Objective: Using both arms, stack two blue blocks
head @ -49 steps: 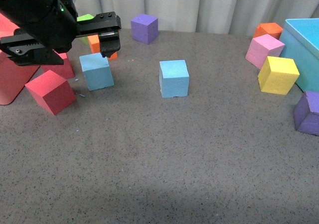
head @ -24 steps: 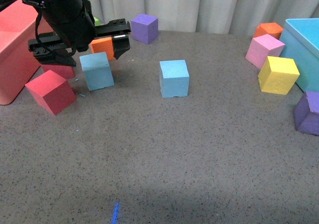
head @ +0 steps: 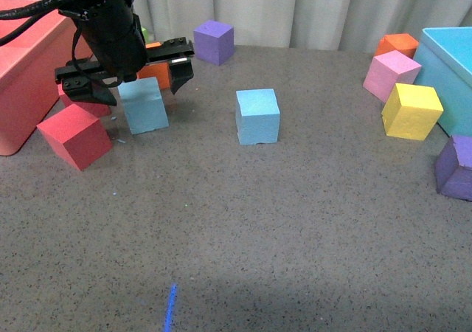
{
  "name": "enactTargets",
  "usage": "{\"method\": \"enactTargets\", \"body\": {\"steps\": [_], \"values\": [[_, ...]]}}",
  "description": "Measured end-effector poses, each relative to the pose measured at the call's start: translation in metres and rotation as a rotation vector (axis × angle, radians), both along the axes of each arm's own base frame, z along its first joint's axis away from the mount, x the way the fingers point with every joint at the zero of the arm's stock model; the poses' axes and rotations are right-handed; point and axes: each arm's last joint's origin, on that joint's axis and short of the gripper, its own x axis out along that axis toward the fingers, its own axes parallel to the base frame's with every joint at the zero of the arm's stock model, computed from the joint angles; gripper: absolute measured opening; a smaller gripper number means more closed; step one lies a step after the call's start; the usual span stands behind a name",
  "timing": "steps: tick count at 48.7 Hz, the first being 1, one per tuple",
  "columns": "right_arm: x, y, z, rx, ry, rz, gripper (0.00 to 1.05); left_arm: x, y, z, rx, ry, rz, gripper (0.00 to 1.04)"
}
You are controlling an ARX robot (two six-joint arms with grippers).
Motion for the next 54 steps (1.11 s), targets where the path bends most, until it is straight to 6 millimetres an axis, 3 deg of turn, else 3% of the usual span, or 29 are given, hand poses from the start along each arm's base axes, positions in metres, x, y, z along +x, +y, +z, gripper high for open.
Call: {"method": "enactTargets", "body": {"steps": [5, 16, 25, 33, 41, 50, 54], "values": [[0.0, 0.0, 0.0, 0.0, 0.0, 0.0, 0.95, 0.003, 0.001, -0.005, 0.001, 0.02, 0.004, 0.97], [0.0, 0.0, 0.0, 0.0, 0.0, 0.0, 0.95, 0.005, 0.002, -0.01, 0.002, 0.055, 0.019, 0.6], [0.0, 0.0, 0.0, 0.0, 0.0, 0.0, 0.95, 0.003, -0.001, -0.009, -0.008, 0.056, 0.019, 0.49], [0.0, 0.0, 0.0, 0.0, 0.0, 0.0, 0.95, -0.002, -0.008, -0.003, -0.012, 0.05, 0.0, 0.46], [0.0, 0.0, 0.0, 0.0, 0.0, 0.0, 0.95, -0.01, -0.027, 0.013, -0.029, 0.026, -0.05, 0.44], [0.0, 0.0, 0.0, 0.0, 0.0, 0.0, 0.95, -0.029, -0.073, 0.043, -0.05, -0.025, -0.158, 0.43], [0.0, 0.0, 0.0, 0.0, 0.0, 0.0, 0.95, -0.035, -0.087, 0.047, -0.052, -0.02, -0.185, 0.42]]}}
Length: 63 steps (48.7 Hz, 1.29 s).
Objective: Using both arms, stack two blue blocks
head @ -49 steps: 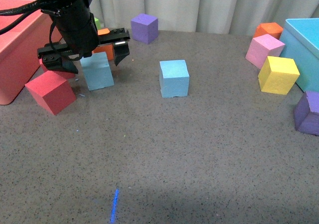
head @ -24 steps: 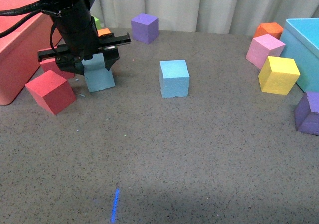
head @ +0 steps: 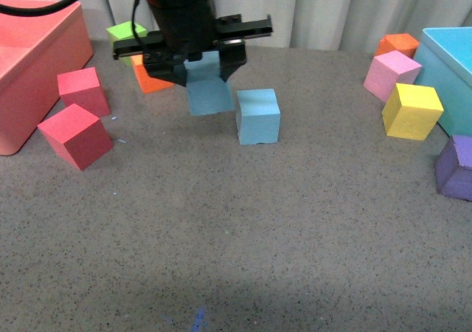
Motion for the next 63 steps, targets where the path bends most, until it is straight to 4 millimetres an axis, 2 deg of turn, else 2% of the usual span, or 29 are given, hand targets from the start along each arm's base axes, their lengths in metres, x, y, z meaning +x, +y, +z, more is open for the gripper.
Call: {"method": "enactTargets", "body": {"steps": [7, 18, 26, 38, 63], "values": [[0.0, 0.0, 0.0, 0.0, 0.0, 0.0, 0.95, -0.007, -0.02, 0.006, 0.003, 0.003, -0.031, 0.42], [0.0, 0.0, 0.0, 0.0, 0.0, 0.0, 0.95, -0.006, -0.041, 0.021, -0.007, -0.024, -0.042, 0.42], [0.0, 0.0, 0.0, 0.0, 0.0, 0.0, 0.95, -0.004, -0.052, 0.018, 0.009, -0.014, -0.047, 0.41], [0.0, 0.0, 0.0, 0.0, 0.0, 0.0, 0.95, 0.003, -0.063, 0.009, 0.009, 0.005, -0.035, 0.41], [0.0, 0.0, 0.0, 0.0, 0.0, 0.0, 0.95, 0.006, -0.074, 0.005, 0.026, 0.009, -0.04, 0.4]]}}
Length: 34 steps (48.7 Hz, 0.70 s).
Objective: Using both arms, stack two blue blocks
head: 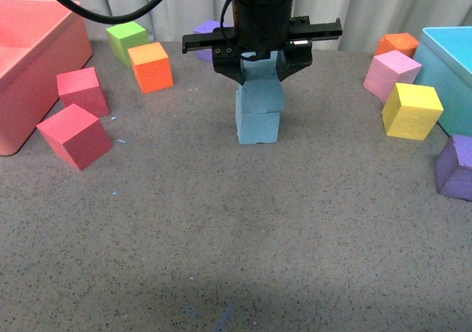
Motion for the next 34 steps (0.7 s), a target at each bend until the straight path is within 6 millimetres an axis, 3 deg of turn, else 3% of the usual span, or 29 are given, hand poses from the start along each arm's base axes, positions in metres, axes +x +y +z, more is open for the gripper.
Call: {"method": "enactTargets", "body": {"steps": [5, 14, 17, 29, 34], "values": [[0.0, 0.0, 0.0, 0.0, 0.0, 0.0, 0.95, 0.0, 0.0, 0.0, -0.001, -0.005, 0.001, 0.54], [0.0, 0.0, 0.0, 0.0, 0.0, 0.0, 0.95, -0.003, 0.001, 0.001, -0.003, -0.007, -0.001, 0.92], [0.0, 0.0, 0.0, 0.0, 0.0, 0.0, 0.95, -0.006, 0.003, 0.003, -0.006, -0.006, -0.004, 1.0], [0.0, 0.0, 0.0, 0.0, 0.0, 0.0, 0.95, -0.03, 0.015, 0.041, -0.07, -0.081, -0.02, 0.98], [0.0, 0.0, 0.0, 0.0, 0.0, 0.001, 0.95, -0.05, 0.043, 0.039, 0.118, -0.557, -0.006, 0.76]]}}
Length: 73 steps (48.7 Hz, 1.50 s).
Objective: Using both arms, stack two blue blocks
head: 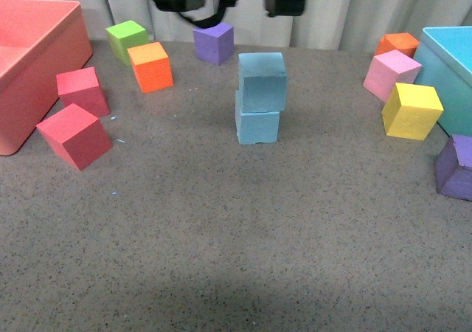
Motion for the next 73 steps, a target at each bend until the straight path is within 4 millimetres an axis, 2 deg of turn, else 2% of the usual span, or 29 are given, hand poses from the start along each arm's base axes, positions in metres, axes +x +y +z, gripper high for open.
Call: {"method": "enactTargets", "body": {"steps": [2, 5, 8, 14, 20, 25, 30, 36, 53, 65, 73], "values": [[0.0, 0.0, 0.0, 0.0, 0.0, -0.001, 0.95, -0.011, 0.016, -0.006, 0.026, -0.101, -0.02, 0.69], [0.0, 0.0, 0.0, 0.0, 0.0, -0.002, 0.95, -0.035, 0.051, -0.012, -0.006, -0.311, -0.019, 0.55], [0.0, 0.0, 0.0, 0.0, 0.0, -0.002, 0.95, -0.058, 0.08, -0.007, -0.046, -0.472, -0.004, 0.42], [0.0, 0.0, 0.0, 0.0, 0.0, -0.002, 0.95, -0.09, 0.114, -0.001, -0.041, -0.535, 0.017, 0.24], [0.0, 0.0, 0.0, 0.0, 0.0, 0.0, 0.95, -0.119, 0.137, -0.01, -0.027, -0.511, 0.006, 0.04], [0.0, 0.0, 0.0, 0.0, 0.0, -0.001, 0.95, -0.14, 0.152, -0.019, -0.016, -0.484, -0.005, 0.04], [0.0, 0.0, 0.0, 0.0, 0.0, -0.001, 0.95, -0.163, 0.167, -0.019, -0.016, -0.496, -0.009, 0.04], [0.0, 0.0, 0.0, 0.0, 0.0, 0.0, 0.95, -0.186, 0.182, -0.032, -0.01, -0.487, 0.006, 0.04], [0.0, 0.0, 0.0, 0.0, 0.0, 0.0, 0.95, -0.224, 0.199, -0.031, -0.011, -0.487, 0.001, 0.04], [0.0, 0.0, 0.0, 0.0, 0.0, 0.0, 0.95, -0.24, 0.212, -0.03, -0.012, -0.49, 0.001, 0.04], [0.0, 0.0, 0.0, 0.0, 0.0, 0.0, 0.95, -0.252, 0.212, -0.028, -0.012, -0.496, 0.0, 0.04]]}}
